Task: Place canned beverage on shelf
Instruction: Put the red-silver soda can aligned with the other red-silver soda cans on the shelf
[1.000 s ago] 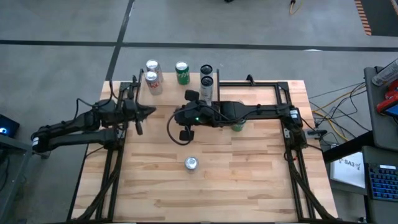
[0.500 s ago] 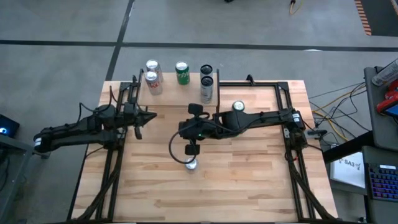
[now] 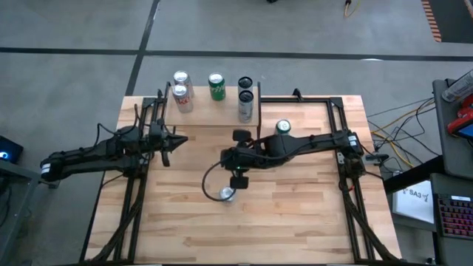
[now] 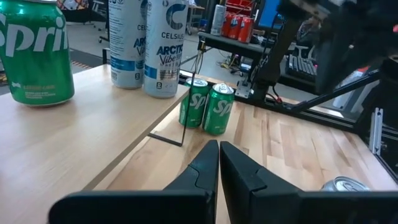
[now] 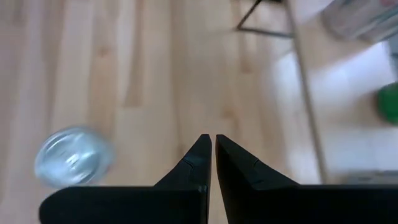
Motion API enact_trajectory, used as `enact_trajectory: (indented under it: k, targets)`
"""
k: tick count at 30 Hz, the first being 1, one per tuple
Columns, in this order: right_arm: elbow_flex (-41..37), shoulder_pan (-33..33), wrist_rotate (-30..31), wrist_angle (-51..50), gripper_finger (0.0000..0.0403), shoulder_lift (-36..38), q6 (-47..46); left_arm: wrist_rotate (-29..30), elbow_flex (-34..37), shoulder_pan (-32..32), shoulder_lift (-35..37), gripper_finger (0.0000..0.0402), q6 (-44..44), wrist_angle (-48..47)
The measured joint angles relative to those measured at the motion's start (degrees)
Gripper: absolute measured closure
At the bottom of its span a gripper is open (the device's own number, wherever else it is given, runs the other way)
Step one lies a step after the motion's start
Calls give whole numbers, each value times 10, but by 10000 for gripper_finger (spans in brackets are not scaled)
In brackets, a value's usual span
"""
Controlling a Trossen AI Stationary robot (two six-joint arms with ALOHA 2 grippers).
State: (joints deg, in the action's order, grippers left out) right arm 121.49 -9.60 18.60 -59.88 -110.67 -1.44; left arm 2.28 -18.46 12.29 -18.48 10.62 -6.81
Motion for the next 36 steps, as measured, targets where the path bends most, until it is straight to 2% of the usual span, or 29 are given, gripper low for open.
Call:
enact_trajectory:
  k: [8, 14, 18, 23, 33, 36]
  targets:
    - [0, -13, -142, -26, 390, 0, -2, 0, 0, 0, 0, 402, 2, 7]
    - [0, -22, -141, -8, 389, -1, -2, 0, 0, 0, 0, 402, 3, 8]
    - [0, -26, -141, -5, 369, -1, -6, 0, 0, 0, 0, 402, 4, 8]
    - [-6, -32, -141, 6, 302, -1, -31, 0, 0, 0, 0, 402, 4, 8]
    - [-20, -39, -141, 8, 118, -2, -68, 0, 0, 0, 0, 402, 4, 8]
    - [-20, -39, -141, 16, 75, 0, -75, 0, 0, 0, 0, 402, 4, 8]
